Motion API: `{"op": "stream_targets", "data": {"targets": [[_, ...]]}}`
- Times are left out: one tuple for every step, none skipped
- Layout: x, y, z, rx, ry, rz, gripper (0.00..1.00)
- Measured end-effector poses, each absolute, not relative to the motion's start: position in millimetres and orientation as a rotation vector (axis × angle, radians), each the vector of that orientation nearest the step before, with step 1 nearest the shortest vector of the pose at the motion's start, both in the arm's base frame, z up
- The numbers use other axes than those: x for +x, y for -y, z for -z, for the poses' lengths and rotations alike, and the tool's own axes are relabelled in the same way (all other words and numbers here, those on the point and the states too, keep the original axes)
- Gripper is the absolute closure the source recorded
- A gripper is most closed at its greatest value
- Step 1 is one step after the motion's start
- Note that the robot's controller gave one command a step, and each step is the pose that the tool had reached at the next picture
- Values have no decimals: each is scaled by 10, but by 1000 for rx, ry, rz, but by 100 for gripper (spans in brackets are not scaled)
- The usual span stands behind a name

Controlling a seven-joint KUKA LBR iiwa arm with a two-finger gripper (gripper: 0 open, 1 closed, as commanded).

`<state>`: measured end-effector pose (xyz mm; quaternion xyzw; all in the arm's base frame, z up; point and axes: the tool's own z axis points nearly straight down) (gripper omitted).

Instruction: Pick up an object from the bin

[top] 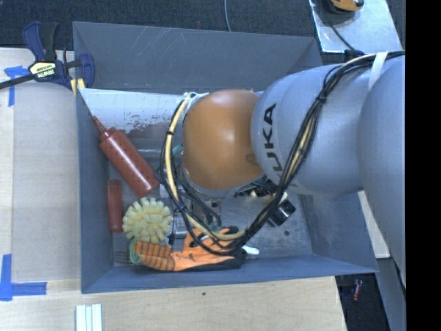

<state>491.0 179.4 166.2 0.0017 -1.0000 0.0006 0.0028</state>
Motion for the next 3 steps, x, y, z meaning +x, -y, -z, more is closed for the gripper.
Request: {"op": "stream_targets", "data": {"targets": [[4928,-1784,-1708,0,3144,1,0],[5228,-1845,-1205,232,3137,2,0],[5521,-1880,-795,443,3122,2,0]]}}
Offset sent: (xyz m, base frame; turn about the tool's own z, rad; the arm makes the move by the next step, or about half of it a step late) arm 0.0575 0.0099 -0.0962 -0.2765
